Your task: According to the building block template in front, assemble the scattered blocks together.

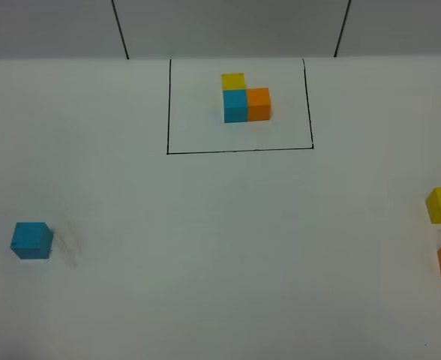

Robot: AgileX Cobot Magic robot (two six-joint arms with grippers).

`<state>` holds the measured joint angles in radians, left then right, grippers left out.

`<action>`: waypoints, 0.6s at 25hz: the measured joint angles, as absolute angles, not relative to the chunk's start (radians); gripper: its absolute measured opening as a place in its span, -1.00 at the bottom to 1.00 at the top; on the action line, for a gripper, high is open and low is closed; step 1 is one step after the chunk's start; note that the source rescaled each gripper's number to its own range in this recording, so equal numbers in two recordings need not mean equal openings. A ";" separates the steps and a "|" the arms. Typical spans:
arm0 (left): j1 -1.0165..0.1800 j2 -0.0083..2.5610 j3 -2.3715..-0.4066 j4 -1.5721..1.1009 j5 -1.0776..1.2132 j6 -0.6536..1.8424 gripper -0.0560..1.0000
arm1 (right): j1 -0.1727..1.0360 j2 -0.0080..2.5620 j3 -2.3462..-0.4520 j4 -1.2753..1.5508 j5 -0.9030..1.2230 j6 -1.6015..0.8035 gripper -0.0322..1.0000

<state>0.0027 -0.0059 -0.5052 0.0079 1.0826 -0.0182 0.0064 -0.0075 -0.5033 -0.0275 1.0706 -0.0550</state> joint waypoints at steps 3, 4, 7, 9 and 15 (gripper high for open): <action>0.003 -0.006 -0.505 0.008 1.083 -0.018 0.28 | 0.006 -0.007 -0.503 -0.027 1.071 -0.055 -0.94; 0.003 -0.006 -0.505 0.008 1.083 -0.018 0.28 | 0.006 -0.007 -0.503 -0.027 1.071 -0.055 -0.94; 0.003 -0.006 -0.505 0.008 1.083 -0.018 0.28 | 0.006 -0.007 -0.503 -0.027 1.071 -0.055 -0.94; 0.003 -0.006 -0.505 0.008 1.083 -0.018 0.28 | 0.006 -0.007 -0.503 -0.027 1.071 -0.055 -0.94; 0.003 -0.006 -0.505 0.008 1.083 -0.018 0.28 | 0.006 -0.007 -0.503 -0.027 1.071 -0.055 -0.94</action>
<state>0.0027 -0.0059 -0.5052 0.0079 1.0826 -0.0182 0.0064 -0.0075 -0.5033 -0.0275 1.0706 -0.0550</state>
